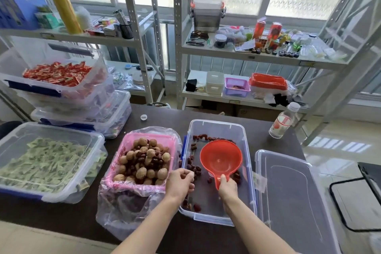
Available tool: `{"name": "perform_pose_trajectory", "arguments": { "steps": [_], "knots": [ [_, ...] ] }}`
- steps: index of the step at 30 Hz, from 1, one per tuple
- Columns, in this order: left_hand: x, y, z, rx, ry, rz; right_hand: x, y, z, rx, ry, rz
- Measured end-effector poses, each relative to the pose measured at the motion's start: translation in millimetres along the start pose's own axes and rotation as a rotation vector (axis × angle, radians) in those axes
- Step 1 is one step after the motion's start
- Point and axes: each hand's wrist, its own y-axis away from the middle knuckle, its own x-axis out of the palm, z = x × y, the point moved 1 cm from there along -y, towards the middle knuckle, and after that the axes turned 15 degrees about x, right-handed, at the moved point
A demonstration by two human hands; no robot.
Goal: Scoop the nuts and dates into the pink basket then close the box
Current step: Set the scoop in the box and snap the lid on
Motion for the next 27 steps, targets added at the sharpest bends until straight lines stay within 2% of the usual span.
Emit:
{"name": "perform_pose_trajectory", "arguments": {
  "steps": [9, 17, 21, 27],
  "knots": [
    [1.8, 1.4, 3.1, -0.012, -0.013, -0.002, -9.5, 24.6, 5.9, 0.120, 0.038, 0.065],
    [9.6, -1.3, -1.5, 0.000, -0.027, 0.020, -17.9, 42.6, 13.5, 0.071, 0.162, 0.127],
    [16.8, -5.3, -0.7, 0.001, -0.033, 0.046, -26.3, 52.2, 18.1, -0.020, 0.388, 0.034],
    [33.4, -11.2, -1.9, 0.023, -0.057, 0.111, -38.6, 58.1, 24.6, -0.079, 0.489, -0.027]
  ]
}}
